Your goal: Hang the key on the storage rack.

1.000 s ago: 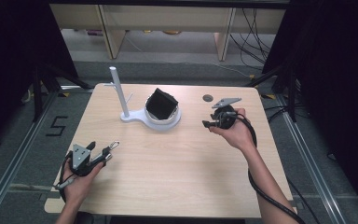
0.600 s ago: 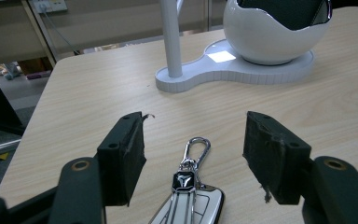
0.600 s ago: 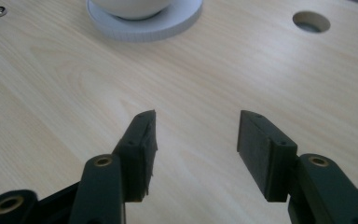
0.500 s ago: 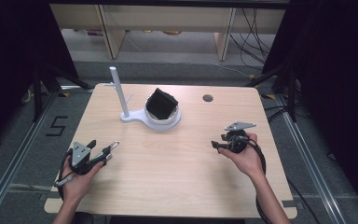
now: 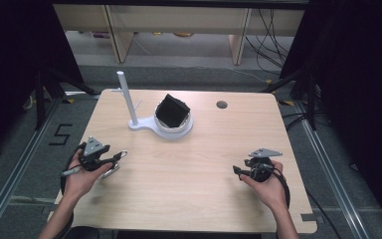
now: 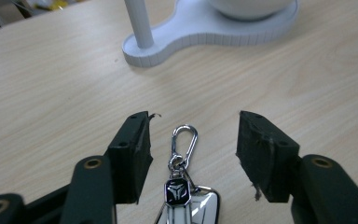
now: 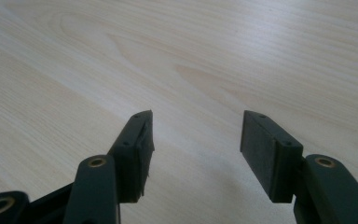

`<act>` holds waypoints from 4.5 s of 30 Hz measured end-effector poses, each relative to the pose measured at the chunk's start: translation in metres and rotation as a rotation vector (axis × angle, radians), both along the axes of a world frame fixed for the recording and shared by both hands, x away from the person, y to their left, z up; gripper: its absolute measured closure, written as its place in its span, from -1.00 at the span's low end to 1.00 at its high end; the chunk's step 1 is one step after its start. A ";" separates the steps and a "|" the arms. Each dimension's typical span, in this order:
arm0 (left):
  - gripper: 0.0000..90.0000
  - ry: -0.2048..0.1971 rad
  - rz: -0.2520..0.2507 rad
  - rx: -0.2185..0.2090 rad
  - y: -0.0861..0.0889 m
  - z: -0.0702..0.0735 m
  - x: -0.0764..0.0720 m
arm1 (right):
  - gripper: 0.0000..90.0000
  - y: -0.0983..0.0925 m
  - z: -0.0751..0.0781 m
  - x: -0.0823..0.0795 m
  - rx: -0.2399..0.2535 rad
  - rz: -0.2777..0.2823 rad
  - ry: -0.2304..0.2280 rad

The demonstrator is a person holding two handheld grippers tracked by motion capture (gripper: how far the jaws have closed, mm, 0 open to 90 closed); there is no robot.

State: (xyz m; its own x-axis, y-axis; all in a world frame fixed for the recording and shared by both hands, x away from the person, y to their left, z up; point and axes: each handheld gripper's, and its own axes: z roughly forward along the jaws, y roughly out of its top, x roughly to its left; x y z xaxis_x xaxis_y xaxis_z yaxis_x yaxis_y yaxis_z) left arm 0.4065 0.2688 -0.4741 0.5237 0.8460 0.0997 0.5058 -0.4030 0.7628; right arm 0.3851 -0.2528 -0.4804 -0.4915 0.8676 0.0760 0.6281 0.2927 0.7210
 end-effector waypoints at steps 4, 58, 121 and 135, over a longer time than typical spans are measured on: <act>0.16 0.081 -0.045 0.034 -0.002 0.003 0.016 | 0.01 0.000 0.001 -0.005 0.038 -0.025 0.022; 0.65 0.611 -0.056 0.288 -0.036 -0.008 0.089 | -0.03 -0.004 -0.003 -0.002 0.015 0.026 0.034; 0.67 -0.072 0.126 -0.193 0.015 0.018 0.006 | -0.03 -0.004 0.001 -0.003 0.024 0.012 0.002; 0.67 -0.182 0.148 -0.248 0.013 0.039 0.012 | -0.03 -0.004 0.002 -0.004 0.035 0.024 0.016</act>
